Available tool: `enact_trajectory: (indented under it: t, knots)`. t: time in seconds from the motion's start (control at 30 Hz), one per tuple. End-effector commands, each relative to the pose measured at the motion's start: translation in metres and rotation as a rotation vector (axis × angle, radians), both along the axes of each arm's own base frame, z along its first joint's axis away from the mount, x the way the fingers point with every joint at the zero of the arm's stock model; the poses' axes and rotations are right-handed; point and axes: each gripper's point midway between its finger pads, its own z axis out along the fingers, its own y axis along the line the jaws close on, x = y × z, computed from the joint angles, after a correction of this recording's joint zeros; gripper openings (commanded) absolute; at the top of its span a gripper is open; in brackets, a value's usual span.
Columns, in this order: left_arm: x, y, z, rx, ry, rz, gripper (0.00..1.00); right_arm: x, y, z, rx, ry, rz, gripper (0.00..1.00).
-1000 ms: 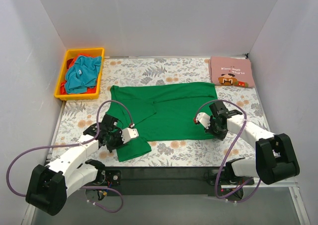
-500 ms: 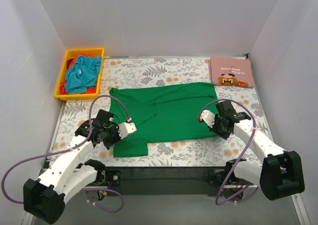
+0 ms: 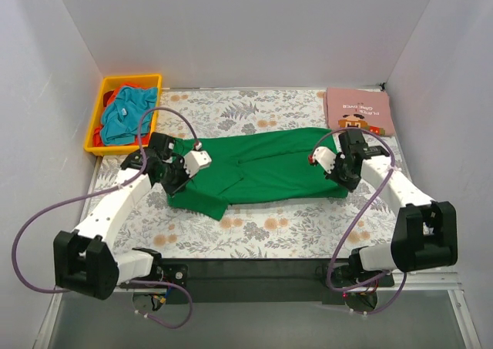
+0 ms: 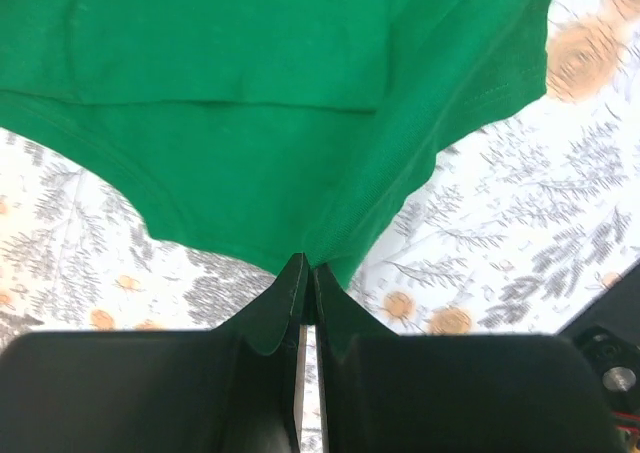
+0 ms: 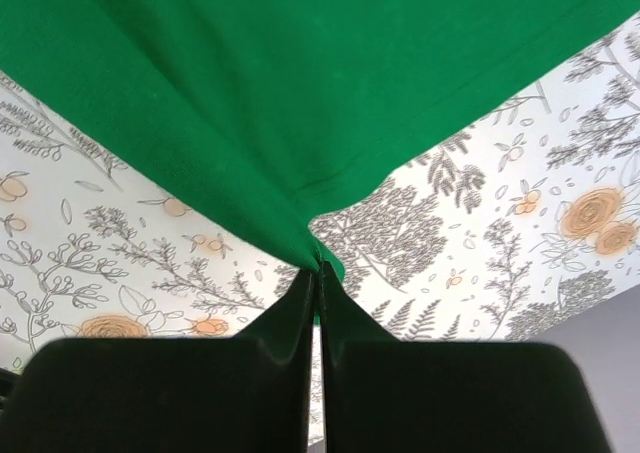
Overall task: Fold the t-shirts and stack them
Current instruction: Fold the tshirt
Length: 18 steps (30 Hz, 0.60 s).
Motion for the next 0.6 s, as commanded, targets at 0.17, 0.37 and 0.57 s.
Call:
enact_trajectory:
  t: [0.17,0.37,0.57]
  knots:
    - [0.068,0.000,0.015,-0.053,-0.093,0.035,0.00,0.048,-0.002,0.011,-0.004,-0.013,0.014,0.01]
    - [0.091,0.000,0.008,-0.055,-0.104,0.052,0.00,0.069,0.000,0.005,0.034,0.011,0.004,0.01]
    - [0.108,-0.003,0.005,-0.055,-0.093,0.053,0.00,0.079,-0.001,-0.002,0.040,0.028,-0.005,0.01]
